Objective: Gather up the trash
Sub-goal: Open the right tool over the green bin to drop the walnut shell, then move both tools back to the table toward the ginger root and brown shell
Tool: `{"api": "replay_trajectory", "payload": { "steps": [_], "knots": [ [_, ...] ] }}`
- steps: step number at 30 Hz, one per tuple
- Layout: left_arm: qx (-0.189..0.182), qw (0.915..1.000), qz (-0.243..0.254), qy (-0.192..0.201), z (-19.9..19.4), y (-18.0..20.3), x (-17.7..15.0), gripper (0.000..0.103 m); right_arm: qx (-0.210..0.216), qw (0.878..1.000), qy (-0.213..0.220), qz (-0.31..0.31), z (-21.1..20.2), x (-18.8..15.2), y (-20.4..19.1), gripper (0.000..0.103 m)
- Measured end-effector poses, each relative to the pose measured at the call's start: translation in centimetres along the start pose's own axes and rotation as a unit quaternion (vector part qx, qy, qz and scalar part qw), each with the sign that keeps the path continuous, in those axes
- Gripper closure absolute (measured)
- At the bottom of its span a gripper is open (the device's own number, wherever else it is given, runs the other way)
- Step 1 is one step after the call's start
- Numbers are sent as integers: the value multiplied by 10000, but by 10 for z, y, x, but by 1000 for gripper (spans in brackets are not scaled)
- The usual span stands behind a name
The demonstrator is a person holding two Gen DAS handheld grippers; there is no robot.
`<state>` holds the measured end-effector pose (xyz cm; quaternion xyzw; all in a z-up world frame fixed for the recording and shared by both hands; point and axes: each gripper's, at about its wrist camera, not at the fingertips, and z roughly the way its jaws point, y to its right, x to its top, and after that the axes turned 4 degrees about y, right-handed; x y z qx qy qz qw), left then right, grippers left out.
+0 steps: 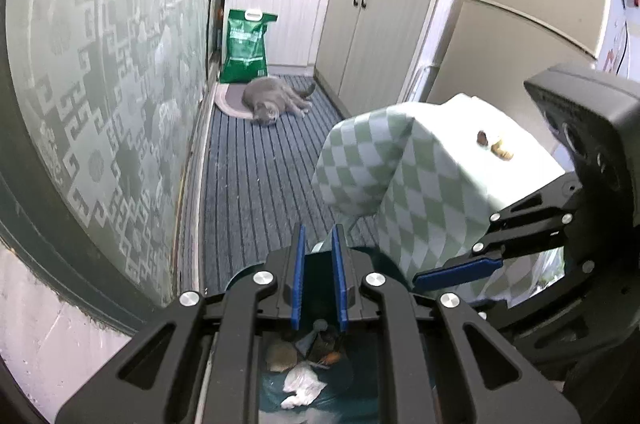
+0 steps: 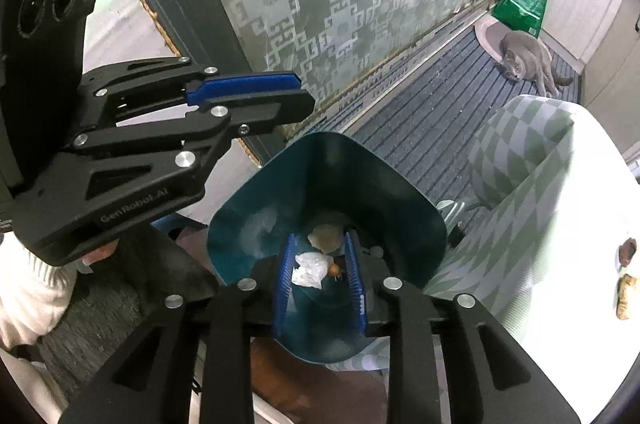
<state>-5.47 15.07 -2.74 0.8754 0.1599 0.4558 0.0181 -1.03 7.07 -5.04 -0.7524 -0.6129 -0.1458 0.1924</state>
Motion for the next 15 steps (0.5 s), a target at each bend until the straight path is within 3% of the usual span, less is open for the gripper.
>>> {"api": "replay_trajectory", "payload": {
  "steps": [10, 15],
  "knots": [
    [-129, 9988, -86, 472, -10, 17, 22, 85, -263, 9947, 962, 251, -53, -5, 24, 77],
    [-248, 9985, 31, 487, -1, 39, 29, 78, -745, 9842, 1425, 739, -86, -19, 59, 62]
  ]
}}
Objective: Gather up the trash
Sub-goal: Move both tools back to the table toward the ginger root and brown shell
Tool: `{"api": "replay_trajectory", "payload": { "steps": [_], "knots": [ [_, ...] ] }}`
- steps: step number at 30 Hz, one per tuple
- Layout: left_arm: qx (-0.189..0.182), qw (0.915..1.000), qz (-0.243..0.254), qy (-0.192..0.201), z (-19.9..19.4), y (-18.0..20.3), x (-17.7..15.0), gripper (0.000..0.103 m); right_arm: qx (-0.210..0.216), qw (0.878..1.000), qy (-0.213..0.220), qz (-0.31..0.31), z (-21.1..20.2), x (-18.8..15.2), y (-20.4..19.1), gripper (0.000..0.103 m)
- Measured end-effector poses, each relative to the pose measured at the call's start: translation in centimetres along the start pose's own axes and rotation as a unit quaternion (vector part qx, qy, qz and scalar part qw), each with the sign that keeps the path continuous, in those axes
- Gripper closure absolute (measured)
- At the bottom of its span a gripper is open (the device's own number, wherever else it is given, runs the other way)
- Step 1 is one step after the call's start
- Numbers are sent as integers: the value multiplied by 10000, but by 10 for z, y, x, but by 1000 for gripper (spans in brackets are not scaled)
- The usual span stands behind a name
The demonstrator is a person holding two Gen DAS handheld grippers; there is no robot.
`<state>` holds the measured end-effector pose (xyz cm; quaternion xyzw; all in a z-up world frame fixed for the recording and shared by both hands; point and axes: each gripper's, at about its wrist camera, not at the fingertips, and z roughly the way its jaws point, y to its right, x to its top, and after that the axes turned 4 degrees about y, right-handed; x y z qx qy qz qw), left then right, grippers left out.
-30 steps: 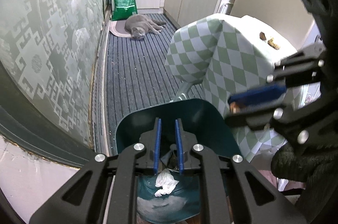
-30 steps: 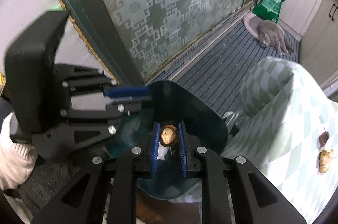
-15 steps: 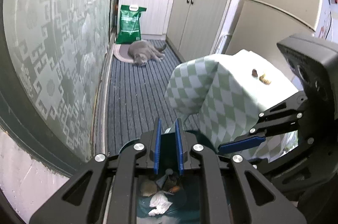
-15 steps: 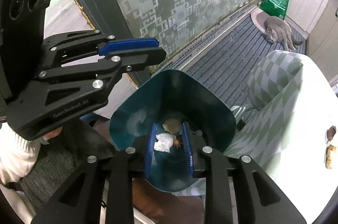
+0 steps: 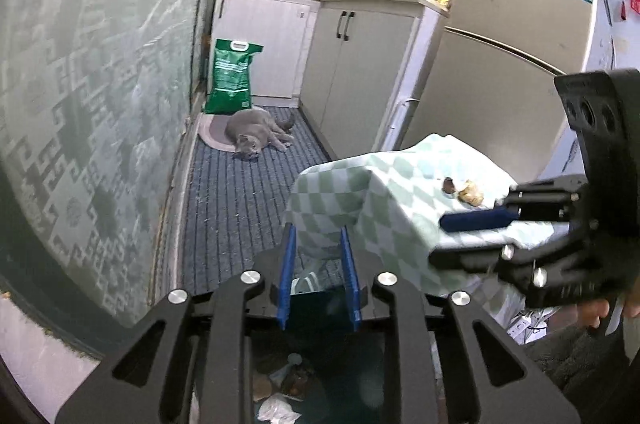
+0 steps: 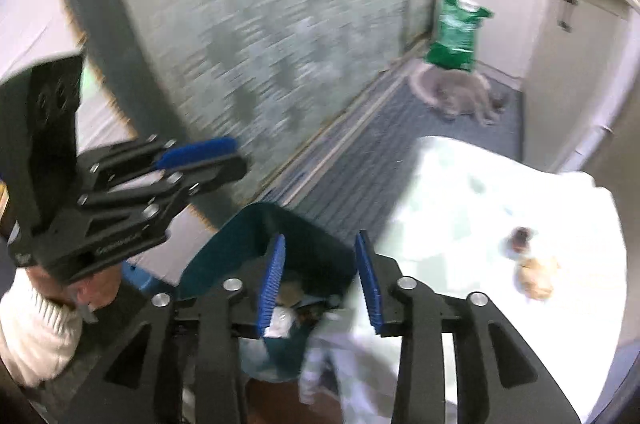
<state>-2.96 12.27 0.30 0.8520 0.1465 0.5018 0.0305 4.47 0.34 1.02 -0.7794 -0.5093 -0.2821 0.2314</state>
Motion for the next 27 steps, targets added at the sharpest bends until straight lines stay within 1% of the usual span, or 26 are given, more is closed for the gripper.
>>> {"api": "replay_trajectory", "payload": {
  "steps": [1, 3, 5, 7, 11, 12, 13, 14, 17, 21, 24, 26, 27],
  "knots": [
    [-25, 10000, 34, -2, 2, 4, 0, 77, -84, 9999, 51, 65, -4, -1, 7, 60],
    [-116, 9999, 122, -28, 7, 15, 2, 71, -255, 9992, 165, 253, -15, -5, 26, 47],
    [-225, 9996, 172, -37, 9, 23, 3, 63, -405, 9978, 276, 443, -23, -9, 43, 44],
    [-305, 9993, 203, -49, 14, 30, 5, 62, -528, 9964, 334, 572, -31, -13, 57, 40],
    [-471, 9986, 223, -133, 29, 44, 7, 53, -819, 9936, 387, 669, -40, -23, 80, 29],
    [-441, 9985, 251, -189, 33, 46, 8, 52, -891, 9927, 401, 703, -41, -26, 86, 26],
    [-376, 9984, 324, -257, 37, 51, 11, 48, -952, 9920, 388, 729, -40, -29, 92, 26],
    [-411, 9980, 411, -256, 39, 56, 15, 43, -989, 9913, 378, 786, -39, -31, 99, 26],
    [-528, 9971, 502, -239, 44, 70, 29, 36, -976, 9887, 345, 1080, -34, -37, 118, 26],
    [-546, 9956, 708, -279, 54, 89, 40, 36, -1093, 9862, 282, 1214, -23, -39, 134, 26],
    [-553, 9936, 902, -386, 63, 100, 46, 36, -983, 9872, 234, 1234, -12, -40, 139, 26],
    [-573, 9925, 970, -465, 68, 103, 50, 35, -1005, 9874, 199, 1202, -6, -41, 141, 26],
    [-574, 9921, 996, -510, 72, 104, 51, 35, -955, 9881, 177, 1193, -3, -42, 142, 32]
  ]
}}
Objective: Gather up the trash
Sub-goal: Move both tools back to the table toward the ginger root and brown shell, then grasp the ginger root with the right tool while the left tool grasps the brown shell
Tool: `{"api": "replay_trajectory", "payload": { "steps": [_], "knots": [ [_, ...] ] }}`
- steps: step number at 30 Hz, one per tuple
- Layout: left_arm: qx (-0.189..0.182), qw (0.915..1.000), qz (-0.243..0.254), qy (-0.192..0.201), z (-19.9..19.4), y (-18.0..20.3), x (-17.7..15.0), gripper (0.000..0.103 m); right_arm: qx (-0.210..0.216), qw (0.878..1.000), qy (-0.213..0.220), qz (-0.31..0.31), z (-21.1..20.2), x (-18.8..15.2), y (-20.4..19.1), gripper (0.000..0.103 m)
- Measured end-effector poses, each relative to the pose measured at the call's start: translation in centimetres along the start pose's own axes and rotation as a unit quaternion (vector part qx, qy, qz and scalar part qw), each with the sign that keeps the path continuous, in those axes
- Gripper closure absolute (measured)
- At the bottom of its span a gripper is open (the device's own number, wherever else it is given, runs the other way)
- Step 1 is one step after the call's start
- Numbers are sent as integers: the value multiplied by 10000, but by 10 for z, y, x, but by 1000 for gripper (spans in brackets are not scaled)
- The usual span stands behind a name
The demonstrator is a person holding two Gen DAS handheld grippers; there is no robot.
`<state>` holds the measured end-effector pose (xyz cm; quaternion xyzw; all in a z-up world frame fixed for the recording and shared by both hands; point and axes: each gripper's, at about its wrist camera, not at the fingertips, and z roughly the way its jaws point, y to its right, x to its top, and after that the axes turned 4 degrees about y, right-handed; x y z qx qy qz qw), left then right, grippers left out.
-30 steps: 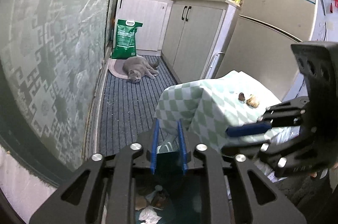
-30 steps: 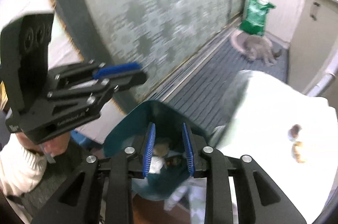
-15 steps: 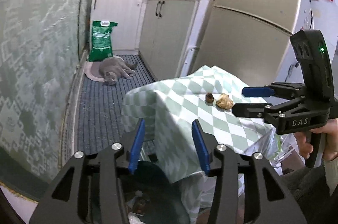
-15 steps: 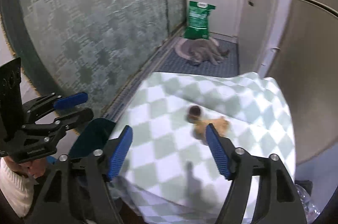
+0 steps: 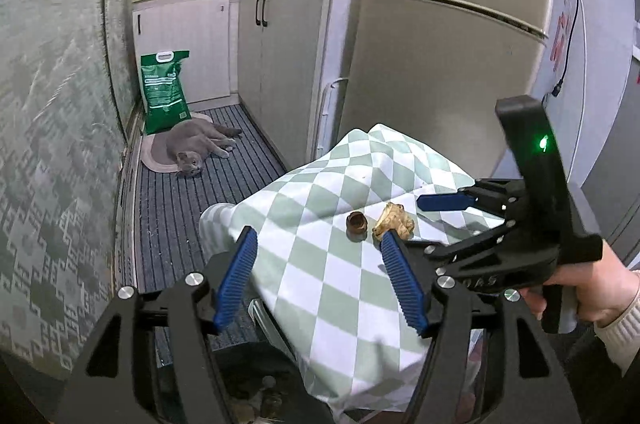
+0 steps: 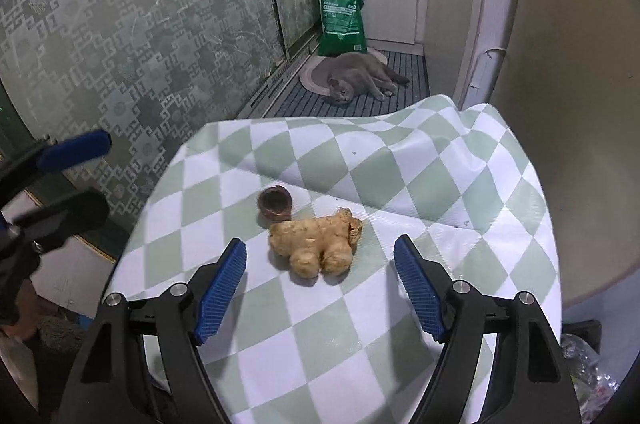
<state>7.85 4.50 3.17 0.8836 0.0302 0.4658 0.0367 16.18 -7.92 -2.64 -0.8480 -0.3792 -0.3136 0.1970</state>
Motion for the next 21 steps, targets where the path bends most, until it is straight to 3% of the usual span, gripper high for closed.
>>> {"api": "replay_trajectory", "payload": {
  "steps": [3, 4, 17, 21],
  "knots": [
    [-10, 9999, 85, -115, 9, 3, 3, 35, -125, 9997, -37, -182, 5, -1, -3, 51],
    [-16, 9998, 103, -150, 12, 4, 3, 35, -92, 9998, -36, -196, 6, -1, -4, 54],
    [158, 9974, 239, -659, 59, 28, 7, 38, 29, 9996, 195, 200, -32, -3, 39, 54],
    [220, 9947, 450, -893, 77, 41, 9, 43, -5, 9988, 269, 416, -43, -8, 58, 54]
  ]
}}
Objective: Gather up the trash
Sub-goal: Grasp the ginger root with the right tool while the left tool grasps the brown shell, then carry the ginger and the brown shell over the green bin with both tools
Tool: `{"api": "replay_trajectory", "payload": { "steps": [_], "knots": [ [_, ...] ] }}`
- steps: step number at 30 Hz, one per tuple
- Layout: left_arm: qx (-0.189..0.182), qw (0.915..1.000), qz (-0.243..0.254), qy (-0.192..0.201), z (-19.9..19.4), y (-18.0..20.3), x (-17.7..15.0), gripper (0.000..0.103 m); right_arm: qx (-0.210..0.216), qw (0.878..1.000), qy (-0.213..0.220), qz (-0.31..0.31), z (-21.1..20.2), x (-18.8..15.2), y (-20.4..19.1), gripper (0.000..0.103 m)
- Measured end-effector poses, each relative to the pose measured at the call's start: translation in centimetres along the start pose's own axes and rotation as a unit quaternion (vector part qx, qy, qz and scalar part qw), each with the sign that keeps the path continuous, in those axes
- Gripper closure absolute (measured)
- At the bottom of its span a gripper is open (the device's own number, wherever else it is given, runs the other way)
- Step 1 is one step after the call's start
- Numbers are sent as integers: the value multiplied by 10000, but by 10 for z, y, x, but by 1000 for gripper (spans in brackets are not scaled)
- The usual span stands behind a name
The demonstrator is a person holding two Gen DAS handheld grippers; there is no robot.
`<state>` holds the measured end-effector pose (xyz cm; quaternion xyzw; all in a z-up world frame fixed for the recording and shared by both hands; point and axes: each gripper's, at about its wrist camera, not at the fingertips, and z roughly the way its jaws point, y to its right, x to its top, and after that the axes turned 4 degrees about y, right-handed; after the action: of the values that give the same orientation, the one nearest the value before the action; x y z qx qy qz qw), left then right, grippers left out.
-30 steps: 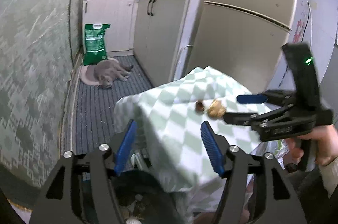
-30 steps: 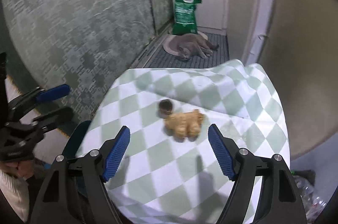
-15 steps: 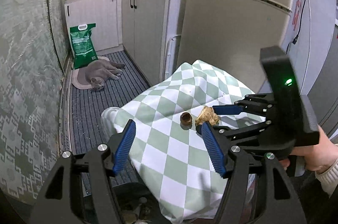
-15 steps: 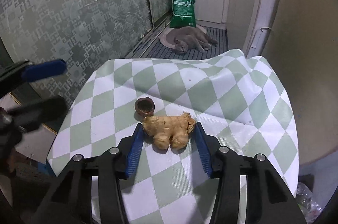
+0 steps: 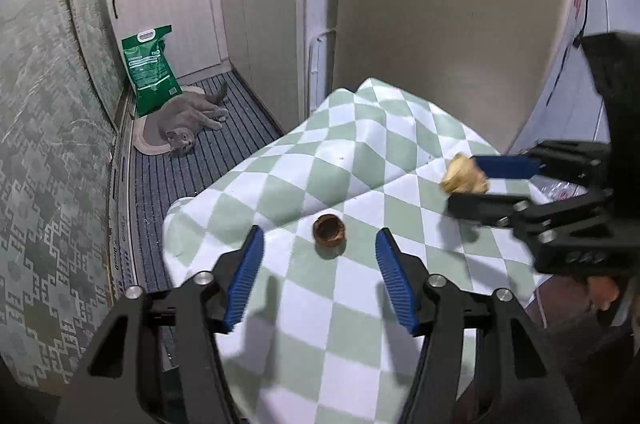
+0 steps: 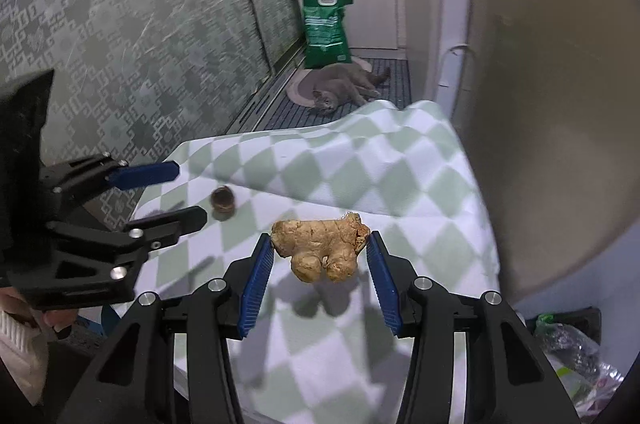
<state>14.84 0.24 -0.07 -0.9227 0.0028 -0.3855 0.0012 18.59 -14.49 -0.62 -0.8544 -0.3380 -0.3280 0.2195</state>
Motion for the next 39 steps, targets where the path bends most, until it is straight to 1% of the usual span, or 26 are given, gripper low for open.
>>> {"api": "replay_trajectory", "payload": {
  "steps": [3, 5, 9, 10, 12, 13, 14, 19, 24, 28, 31, 33, 39],
  "knots": [
    [157, 9998, 59, -143, 12, 5, 4, 45, -5, 9999, 48, 132, -6, -1, 11, 54],
    [223, 9994, 35, -246, 20, 7, 8, 51, 13, 9998, 62, 177, -9, -3, 14, 54],
    [336, 9984, 110, -447, 33, 13, 11, 57, 66, 9998, 94, 170, -14, -4, 14, 54],
    [372, 9981, 133, -474, 35, 14, 10, 57, 79, 9998, 102, 162, -15, -4, 14, 54],
    [365, 9981, 139, -469, 36, 15, 10, 62, 97, 9998, 114, 143, -17, -3, 12, 54],
    [367, 9981, 148, -470, 36, 15, 9, 77, 113, 9998, 112, 133, -18, -4, 11, 54],
    [390, 9980, 159, -467, 34, 16, 9, 81, 130, 9998, 110, 122, -18, -4, 10, 54],
    [274, 9991, 103, -319, 20, 21, 3, 81, 174, 9998, 116, 10, -23, -7, 3, 54],
    [41, 9999, -25, -110, -3, 19, -8, 81, 238, 9996, 162, 6, -30, -6, 1, 54],
    [33, 9998, -213, 11, -22, 13, -21, 81, 287, 9995, 127, -92, -32, -10, -9, 54],
    [103, 9995, -282, 120, -40, 10, -33, 81, 400, 9988, 111, -255, -35, -12, -27, 54],
    [212, 9991, -285, 217, -53, 7, -41, 81, 463, 9982, 140, -368, -38, -10, -39, 54],
    [291, 9981, -484, 260, -80, -5, -66, 81, 717, 9951, 170, -665, -41, -7, -75, 54]
  ]
}}
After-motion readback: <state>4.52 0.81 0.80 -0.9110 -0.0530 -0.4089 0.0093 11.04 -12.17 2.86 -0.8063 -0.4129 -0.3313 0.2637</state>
